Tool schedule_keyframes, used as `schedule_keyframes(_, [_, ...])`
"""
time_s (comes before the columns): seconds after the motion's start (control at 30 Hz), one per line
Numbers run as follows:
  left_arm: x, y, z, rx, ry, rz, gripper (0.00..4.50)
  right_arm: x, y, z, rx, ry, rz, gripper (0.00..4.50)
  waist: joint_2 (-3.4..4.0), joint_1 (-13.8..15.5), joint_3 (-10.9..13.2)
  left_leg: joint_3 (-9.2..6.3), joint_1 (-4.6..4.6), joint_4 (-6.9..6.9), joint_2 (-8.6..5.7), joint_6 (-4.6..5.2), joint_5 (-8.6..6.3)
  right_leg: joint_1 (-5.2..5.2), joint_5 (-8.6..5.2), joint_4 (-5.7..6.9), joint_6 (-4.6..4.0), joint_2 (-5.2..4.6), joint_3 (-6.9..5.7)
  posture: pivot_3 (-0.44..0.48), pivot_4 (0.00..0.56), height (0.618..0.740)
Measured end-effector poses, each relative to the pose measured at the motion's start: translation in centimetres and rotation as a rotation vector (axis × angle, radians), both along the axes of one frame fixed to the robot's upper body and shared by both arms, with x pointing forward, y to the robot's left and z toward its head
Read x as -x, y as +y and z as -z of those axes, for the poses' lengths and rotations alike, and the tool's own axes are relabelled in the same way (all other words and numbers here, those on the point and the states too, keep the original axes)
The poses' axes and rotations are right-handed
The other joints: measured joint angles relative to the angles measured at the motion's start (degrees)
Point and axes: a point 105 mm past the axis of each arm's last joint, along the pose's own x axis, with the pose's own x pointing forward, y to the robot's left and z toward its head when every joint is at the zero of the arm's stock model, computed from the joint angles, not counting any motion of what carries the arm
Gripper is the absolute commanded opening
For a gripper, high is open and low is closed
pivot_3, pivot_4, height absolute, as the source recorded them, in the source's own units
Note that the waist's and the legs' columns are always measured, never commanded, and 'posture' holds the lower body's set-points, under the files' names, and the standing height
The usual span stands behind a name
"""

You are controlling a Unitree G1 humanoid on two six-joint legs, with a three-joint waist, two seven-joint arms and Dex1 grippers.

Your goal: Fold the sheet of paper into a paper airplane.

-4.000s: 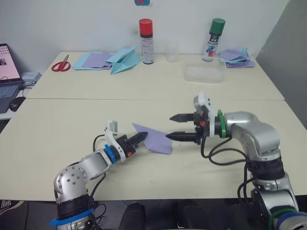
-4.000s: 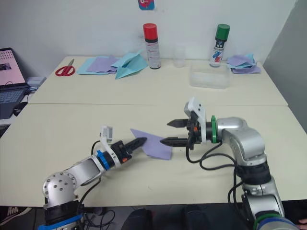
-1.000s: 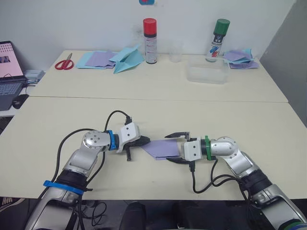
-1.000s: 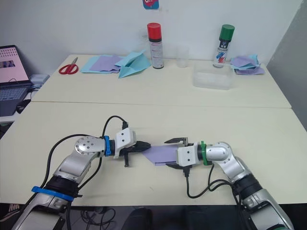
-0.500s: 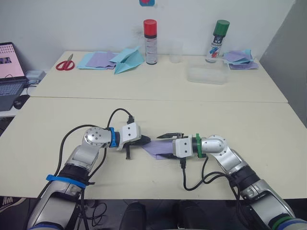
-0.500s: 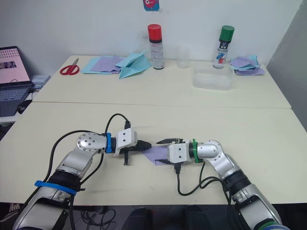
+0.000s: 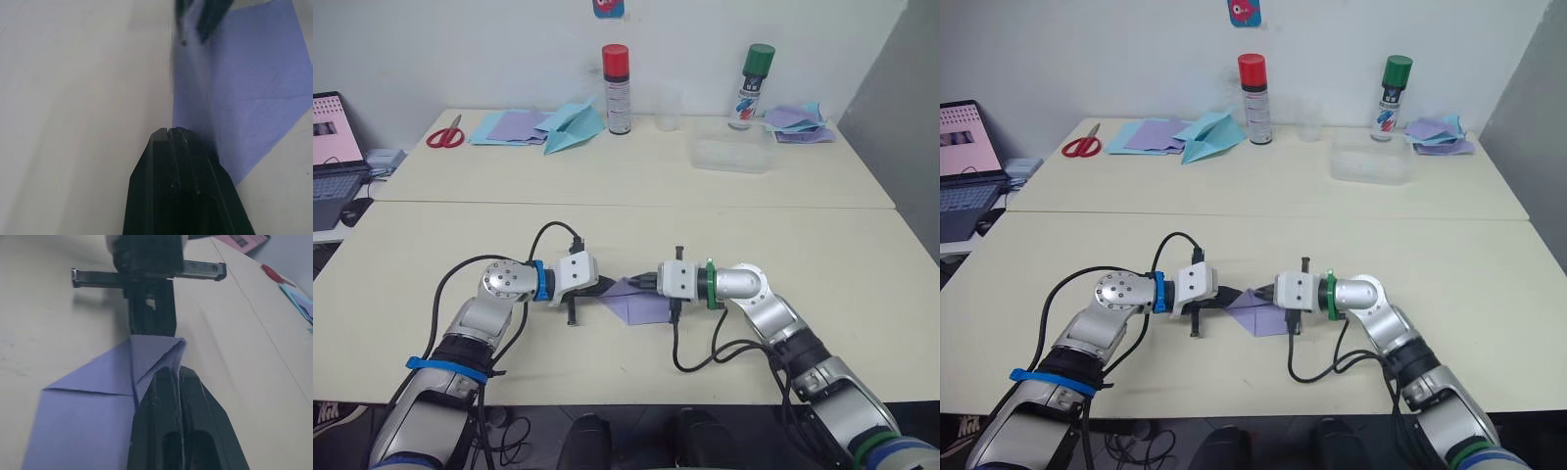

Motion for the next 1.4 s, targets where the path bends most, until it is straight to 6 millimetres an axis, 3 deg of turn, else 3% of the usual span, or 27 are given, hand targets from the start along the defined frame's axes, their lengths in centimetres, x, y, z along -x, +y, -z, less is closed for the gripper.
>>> schedule_keyframes(0.4, [-0.2,0.1,-0.1,-0.018,-0.013,0.009,0.00,-1.0,0.0,1.9,0.053,0.089,0.060,0.06,0.03,0.0,-0.1,0.02,0.02,0.01,0.00,0.03,0.02,0.00,0.01,0.02,-0.02,0.00,0.02,0.000,0.150,0.740])
schedule_keyframes(0.8, [0.0,0.3,-0.1,-0.024,-0.012,-0.001,0.00,-1.4,-0.1,2.2,0.076,0.099,0.075,0.06,0.04,-0.2,-0.2,0.01,0.01,-0.01,0.02,0.03,0.02,-0.01,0.00,0.01,-0.02,0.00,0.02,0.000,0.150,0.740])
schedule_keyframes(1.0, [0.2,0.4,-0.1,-0.020,-0.015,-0.007,0.00,-0.9,-1.6,2.0,0.143,0.178,0.079,0.06,0.05,-0.1,-0.2,0.03,-0.02,-0.03,0.03,0.03,0.02,-0.02,-0.04,-0.02,-0.07,-0.01,0.04,0.000,0.150,0.740])
schedule_keyframes(1.4, [0.2,0.7,-0.1,-0.016,-0.011,-0.016,0.00,-0.5,-1.4,2.1,0.138,0.270,0.120,0.06,0.07,-0.2,-0.2,-0.02,0.00,-0.07,0.04,0.03,0.01,-0.04,-0.08,-0.02,-0.14,0.02,-0.04,0.000,0.150,0.740])
